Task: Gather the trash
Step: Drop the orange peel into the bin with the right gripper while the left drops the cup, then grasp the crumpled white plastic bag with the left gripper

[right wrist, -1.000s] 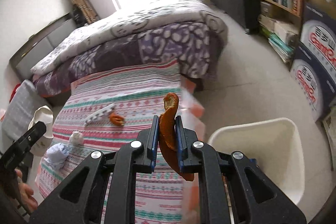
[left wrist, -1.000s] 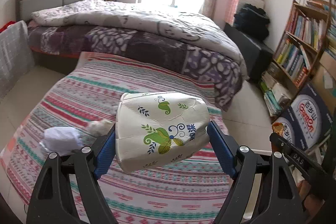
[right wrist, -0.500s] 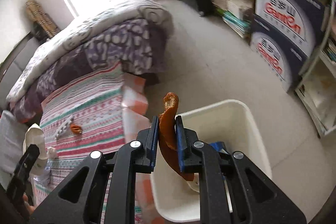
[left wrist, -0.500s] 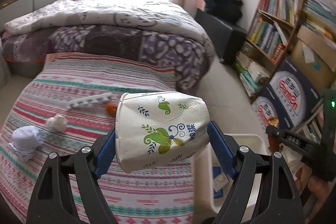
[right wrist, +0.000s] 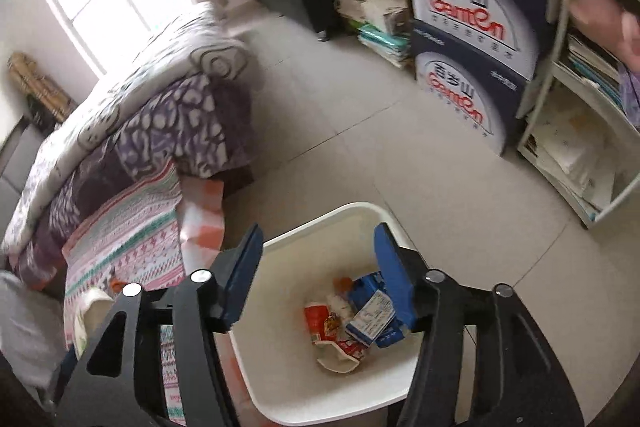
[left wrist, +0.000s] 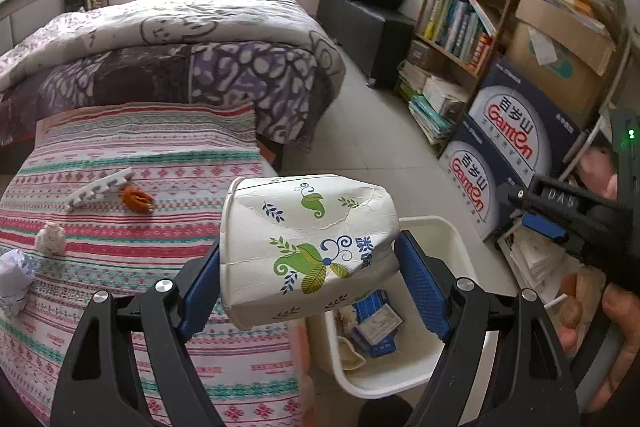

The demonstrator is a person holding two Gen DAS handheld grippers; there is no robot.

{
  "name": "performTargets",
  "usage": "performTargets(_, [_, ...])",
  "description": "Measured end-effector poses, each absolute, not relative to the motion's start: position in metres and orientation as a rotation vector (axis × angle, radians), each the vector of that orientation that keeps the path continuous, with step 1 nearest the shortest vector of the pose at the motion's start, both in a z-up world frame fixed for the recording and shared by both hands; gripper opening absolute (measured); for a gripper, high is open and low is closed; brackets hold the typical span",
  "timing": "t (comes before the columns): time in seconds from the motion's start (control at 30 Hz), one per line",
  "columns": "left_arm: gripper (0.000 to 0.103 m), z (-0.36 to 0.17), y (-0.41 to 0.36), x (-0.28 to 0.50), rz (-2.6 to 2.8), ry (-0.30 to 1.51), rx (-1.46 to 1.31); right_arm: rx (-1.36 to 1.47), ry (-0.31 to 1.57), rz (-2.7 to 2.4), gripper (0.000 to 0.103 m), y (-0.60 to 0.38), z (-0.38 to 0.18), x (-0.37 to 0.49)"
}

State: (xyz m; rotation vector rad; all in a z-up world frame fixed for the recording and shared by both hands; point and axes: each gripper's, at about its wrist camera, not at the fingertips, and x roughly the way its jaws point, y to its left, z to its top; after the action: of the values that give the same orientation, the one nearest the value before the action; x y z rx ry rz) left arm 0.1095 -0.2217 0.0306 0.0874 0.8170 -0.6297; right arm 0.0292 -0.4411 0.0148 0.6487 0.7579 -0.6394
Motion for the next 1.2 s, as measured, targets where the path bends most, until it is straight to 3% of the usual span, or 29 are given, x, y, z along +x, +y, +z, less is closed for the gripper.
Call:
performTargets(0.2, [0.08,0.027,-0.242,0.103,-0.683,0.851,0.08,0.672,0.729,-0.675,0.064,-0.455,0.016,0.017])
performTargets(0.47, [0.081,0.018,-0.265,0.092,-0.77,0.898,0.068,0.684,0.691,-0.725,0.082,-0.466,0.019,0.002])
performTargets(0.53, [0.085,0.016,-0.267,0.093,-0.78,0.92,0.052,0.693,0.691,-0.728,0.087,-0.468,0.018,0.001])
performTargets(1.2, [0.092,0.001,-0.199,0.117,-0.537,0.931,0.148,0.598,0.802,-0.579,0.094,-0.408,0.007,0.05])
